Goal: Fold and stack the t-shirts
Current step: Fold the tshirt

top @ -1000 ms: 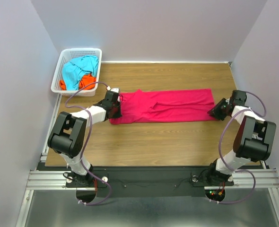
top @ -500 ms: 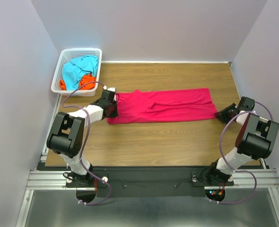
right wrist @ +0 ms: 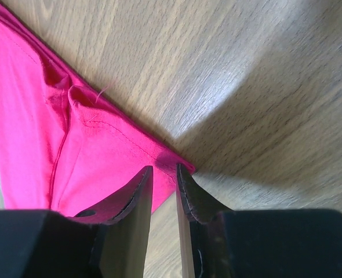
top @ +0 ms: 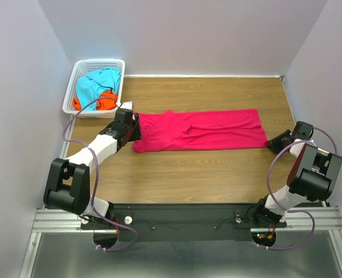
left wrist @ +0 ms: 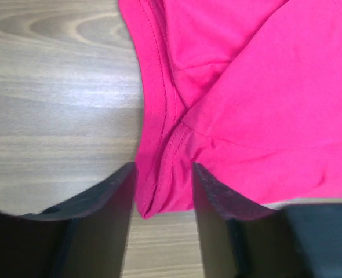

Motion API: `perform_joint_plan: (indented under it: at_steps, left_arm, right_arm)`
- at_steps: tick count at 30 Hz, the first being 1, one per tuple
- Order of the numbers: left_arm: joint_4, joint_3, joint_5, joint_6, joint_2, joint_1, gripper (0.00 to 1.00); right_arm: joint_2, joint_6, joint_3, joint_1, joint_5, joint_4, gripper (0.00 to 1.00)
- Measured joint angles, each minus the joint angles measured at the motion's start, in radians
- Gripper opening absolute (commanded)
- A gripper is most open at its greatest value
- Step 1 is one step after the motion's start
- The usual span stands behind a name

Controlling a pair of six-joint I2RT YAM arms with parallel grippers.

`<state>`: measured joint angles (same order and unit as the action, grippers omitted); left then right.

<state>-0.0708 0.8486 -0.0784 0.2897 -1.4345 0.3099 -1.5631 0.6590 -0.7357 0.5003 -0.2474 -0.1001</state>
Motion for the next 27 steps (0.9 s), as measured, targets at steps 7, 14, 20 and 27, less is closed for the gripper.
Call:
perform_joint_plan:
  at_steps: [7,14,20,27]
  left_arm:
    - [0.006,-0.071,0.034,0.051,0.015,0.0,0.24]
    - [0.027,-0.079,0.051,0.084,-0.057,0.0,0.07]
    - [0.037,-0.065,0.021,0.081,-0.127,-0.016,0.0]
    - [0.035,-0.015,0.017,0.071,-0.176,-0.086,0.0]
  right_arm:
    - [0.0,-0.008,0.0,0.002,-0.016,-0.001,0.29]
    - [0.0,-0.008,0.0,0.003,-0.013,-0.002,0.29]
    - [0.002,-0.007,0.009,0.003,0.005,0.003,0.29]
    - [0.024,0.004,0.035,0.003,0.005,0.001,0.29]
